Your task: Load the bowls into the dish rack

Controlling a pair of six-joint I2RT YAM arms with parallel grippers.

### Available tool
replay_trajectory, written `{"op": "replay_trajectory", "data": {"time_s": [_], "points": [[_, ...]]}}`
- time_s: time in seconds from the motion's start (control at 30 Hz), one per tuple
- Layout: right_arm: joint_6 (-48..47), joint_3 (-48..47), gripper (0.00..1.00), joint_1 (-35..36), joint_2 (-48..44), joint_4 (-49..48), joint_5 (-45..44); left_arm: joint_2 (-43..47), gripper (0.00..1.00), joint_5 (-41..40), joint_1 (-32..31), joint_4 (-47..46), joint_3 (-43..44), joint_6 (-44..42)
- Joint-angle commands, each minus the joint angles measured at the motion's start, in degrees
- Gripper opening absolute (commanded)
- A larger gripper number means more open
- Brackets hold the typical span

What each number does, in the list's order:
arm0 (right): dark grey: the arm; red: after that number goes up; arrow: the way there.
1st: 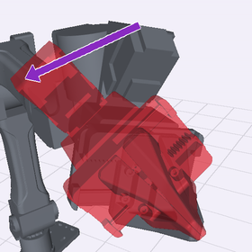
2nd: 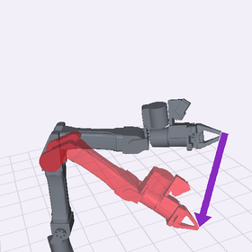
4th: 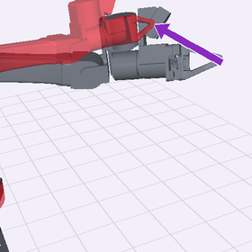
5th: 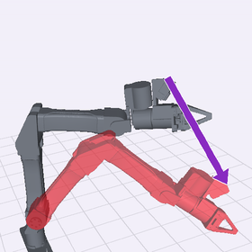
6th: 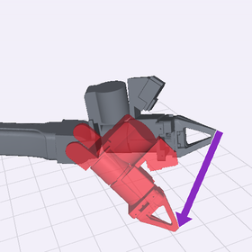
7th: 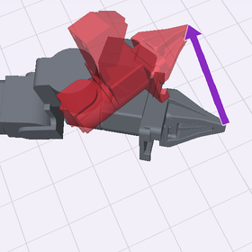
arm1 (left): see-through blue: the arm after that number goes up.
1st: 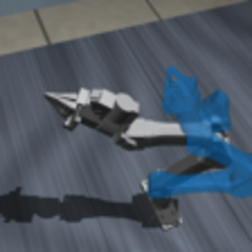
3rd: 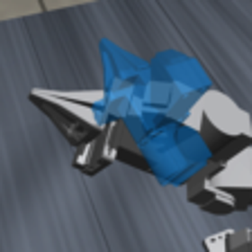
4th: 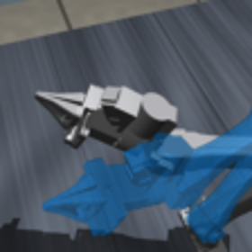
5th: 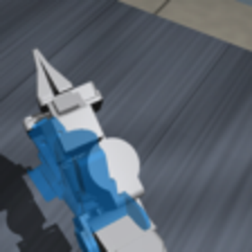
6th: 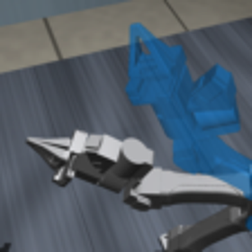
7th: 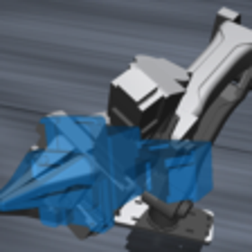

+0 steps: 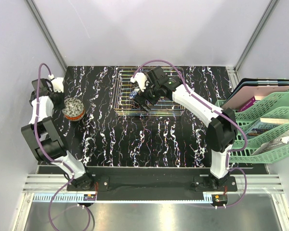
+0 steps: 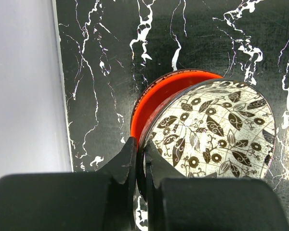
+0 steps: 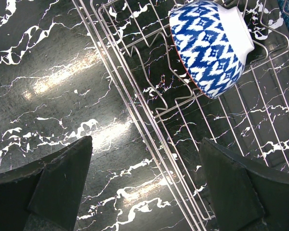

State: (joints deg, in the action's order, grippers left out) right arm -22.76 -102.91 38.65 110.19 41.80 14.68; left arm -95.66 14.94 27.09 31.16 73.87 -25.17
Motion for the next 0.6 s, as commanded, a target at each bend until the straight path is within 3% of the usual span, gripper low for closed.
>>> {"op": "replay_trajectory", "data": {"time_s": [0.0,0.4,0.5,0.57], "points": [[0.3,-0.4,1.0,0.8,-1.8,-1.4,1.1,5.3,0.0,2.3,-0.1,-1.5,2.6,0.5],[4.6,-2.5,1.0,0.6,-2.5,-1.3,4.0,13.3,0.0,6.5,-0.1,1.6,5.9,3.0],[8.0,-4.2,1.0,-0.2,-3.2,-0.5,8.9,15.8,0.0,12.5,-0.3,3.1,5.7,3.5],[11.6,-6.2,1.0,-1.0,-3.4,0.0,16.9,17.5,0.0,18.8,-0.2,3.6,4.8,4.2]]}}
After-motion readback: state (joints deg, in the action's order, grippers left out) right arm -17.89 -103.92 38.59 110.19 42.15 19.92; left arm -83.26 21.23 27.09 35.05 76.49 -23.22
